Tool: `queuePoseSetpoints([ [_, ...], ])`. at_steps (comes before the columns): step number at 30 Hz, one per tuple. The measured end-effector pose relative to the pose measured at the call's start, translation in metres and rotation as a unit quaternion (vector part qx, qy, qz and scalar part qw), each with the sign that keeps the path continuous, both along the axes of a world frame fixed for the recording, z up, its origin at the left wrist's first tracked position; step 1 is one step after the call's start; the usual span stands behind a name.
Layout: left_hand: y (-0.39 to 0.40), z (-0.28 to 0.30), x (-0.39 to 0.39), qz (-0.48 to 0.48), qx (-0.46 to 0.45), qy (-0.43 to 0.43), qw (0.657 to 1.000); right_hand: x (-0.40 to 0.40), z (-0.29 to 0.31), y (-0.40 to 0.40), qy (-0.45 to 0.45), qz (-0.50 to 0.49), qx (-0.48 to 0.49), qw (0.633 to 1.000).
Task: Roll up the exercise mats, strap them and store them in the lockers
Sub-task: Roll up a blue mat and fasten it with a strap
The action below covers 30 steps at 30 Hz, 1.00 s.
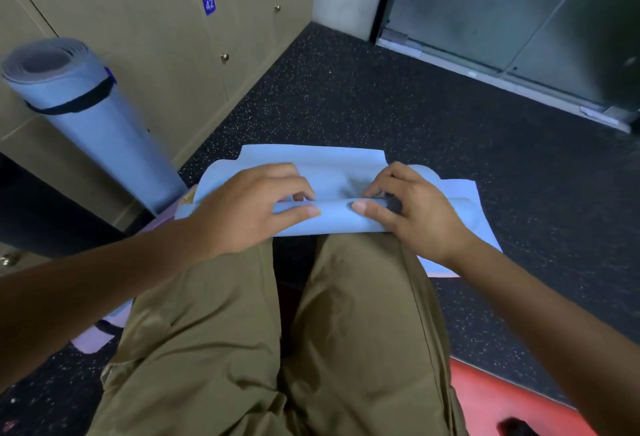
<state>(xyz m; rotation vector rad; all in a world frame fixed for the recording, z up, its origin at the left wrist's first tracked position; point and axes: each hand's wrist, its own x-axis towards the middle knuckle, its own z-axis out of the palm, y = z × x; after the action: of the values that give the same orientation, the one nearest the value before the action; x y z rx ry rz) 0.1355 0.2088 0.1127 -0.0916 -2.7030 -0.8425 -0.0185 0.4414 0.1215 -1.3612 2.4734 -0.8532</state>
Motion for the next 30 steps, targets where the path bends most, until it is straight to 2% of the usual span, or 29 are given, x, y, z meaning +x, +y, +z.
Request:
queuePoseSetpoints([
  [2, 0.007, -0.008, 0.006, 0.012, -0.102, 0.079, 0.992, -0.003, 0.005, -0.002, -0.08, -0.003, 0.005, 0.997],
  [4, 0.017, -0.015, 0.012, 0.048, -0.175, 0.116, 0.977, -0.006, 0.01, -0.004, -0.147, -0.016, 0.007, 0.989],
  [7, 0.022, -0.023, 0.016, 0.074, -0.232, 0.106, 0.964, -0.008, 0.014, -0.009, -0.171, -0.02, 0.023, 0.985],
  [9, 0.019, -0.024, 0.014, 0.071, -0.237, 0.089, 0.965, -0.008, 0.015, -0.013, -0.173, -0.024, 0.017, 0.985],
  [11, 0.014, -0.021, 0.01, 0.057, -0.215, 0.055, 0.973, -0.007, 0.013, -0.015, -0.155, -0.032, -0.011, 0.987],
  [13, 0.01, -0.014, 0.006, 0.036, -0.167, 0.003, 0.985, -0.005, 0.009, -0.016, -0.096, -0.042, -0.037, 0.994],
  [15, 0.007, -0.01, 0.002, 0.028, -0.121, -0.046, 0.991, -0.001, 0.002, -0.017, 0.027, -0.043, -0.059, 0.997],
  [17, 0.002, -0.007, -0.001, 0.027, -0.085, -0.086, 0.992, 0.007, -0.007, -0.017, 0.157, -0.044, -0.076, 0.984],
  [19, -0.002, -0.005, -0.005, 0.025, -0.049, -0.119, 0.991, 0.015, -0.013, -0.012, 0.243, -0.041, -0.054, 0.968],
  [21, -0.005, -0.002, -0.009, 0.016, -0.009, -0.147, 0.989, 0.019, -0.017, -0.005, 0.263, -0.029, -0.024, 0.964],
  [25, -0.013, 0.003, -0.02, 0.003, 0.057, -0.175, 0.983, 0.013, -0.017, -0.001, 0.222, -0.017, -0.015, 0.975],
  [27, -0.015, 0.001, -0.023, 0.007, 0.071, -0.156, 0.985, 0.007, -0.016, -0.005, 0.208, -0.005, -0.006, 0.978],
  [30, -0.014, -0.003, -0.024, 0.02, 0.094, -0.077, 0.992, -0.002, -0.015, -0.011, 0.202, 0.002, 0.008, 0.979],
])
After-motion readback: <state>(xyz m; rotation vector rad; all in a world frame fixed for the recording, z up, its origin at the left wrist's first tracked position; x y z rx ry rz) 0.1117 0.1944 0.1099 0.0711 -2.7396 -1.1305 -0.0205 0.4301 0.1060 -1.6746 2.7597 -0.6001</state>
